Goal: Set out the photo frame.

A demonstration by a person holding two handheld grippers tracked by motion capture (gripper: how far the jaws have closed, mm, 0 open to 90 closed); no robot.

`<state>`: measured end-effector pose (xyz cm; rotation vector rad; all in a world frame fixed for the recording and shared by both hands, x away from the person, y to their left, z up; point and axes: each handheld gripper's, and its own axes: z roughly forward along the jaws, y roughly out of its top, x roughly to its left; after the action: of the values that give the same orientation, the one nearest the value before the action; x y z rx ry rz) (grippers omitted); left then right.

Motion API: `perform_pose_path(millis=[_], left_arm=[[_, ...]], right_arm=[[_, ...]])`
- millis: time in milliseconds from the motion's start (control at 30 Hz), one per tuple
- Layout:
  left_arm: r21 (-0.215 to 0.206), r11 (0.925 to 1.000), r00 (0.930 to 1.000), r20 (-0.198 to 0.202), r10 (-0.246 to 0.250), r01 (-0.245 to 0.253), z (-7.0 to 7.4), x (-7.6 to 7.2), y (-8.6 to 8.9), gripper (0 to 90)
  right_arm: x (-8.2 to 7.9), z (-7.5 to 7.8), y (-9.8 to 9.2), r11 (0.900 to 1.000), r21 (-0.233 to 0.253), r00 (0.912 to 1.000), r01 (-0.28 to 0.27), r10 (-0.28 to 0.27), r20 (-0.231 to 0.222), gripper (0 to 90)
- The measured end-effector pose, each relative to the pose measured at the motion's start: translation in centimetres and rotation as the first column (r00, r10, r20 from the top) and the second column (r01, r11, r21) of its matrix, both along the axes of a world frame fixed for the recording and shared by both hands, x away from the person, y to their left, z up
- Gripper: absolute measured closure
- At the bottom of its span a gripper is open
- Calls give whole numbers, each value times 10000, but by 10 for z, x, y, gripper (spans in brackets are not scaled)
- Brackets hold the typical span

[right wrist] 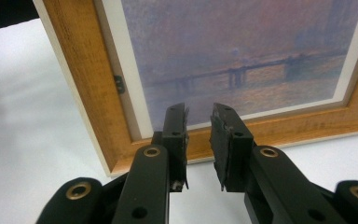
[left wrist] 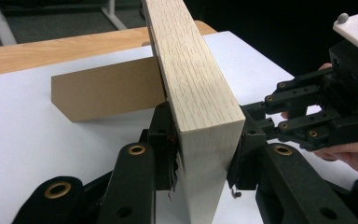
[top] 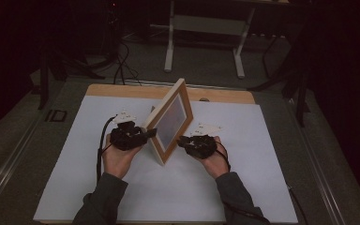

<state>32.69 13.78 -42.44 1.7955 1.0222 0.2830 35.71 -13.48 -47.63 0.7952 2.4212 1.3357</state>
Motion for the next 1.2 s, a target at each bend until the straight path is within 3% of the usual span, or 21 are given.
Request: perform_pose_path(millis=[300, 567, 900, 1200], left_arm=[[-117, 9986, 9983, -269, -518, 515, 0, 6, 8, 695], [-132, 9895, 9887, -408, -1441, 1437, 1, 11, 21, 695], [-159, 9680, 9666, -524, -2509, 2504, 3, 16, 24, 701], [-314, 9418, 9387, -767, -3361, 3347, 2, 28, 31, 702]], right_arm=[[2, 7, -7, 9998, -64, 9996, 188, -187, 197, 742], [5, 9, -16, 9990, -269, 9990, 344, -337, 282, 725], [11, 17, -30, 9970, -166, 9960, 758, -750, 480, 713], [20, 27, -48, 9912, 94, 9892, 1319, -1323, 635, 683]])
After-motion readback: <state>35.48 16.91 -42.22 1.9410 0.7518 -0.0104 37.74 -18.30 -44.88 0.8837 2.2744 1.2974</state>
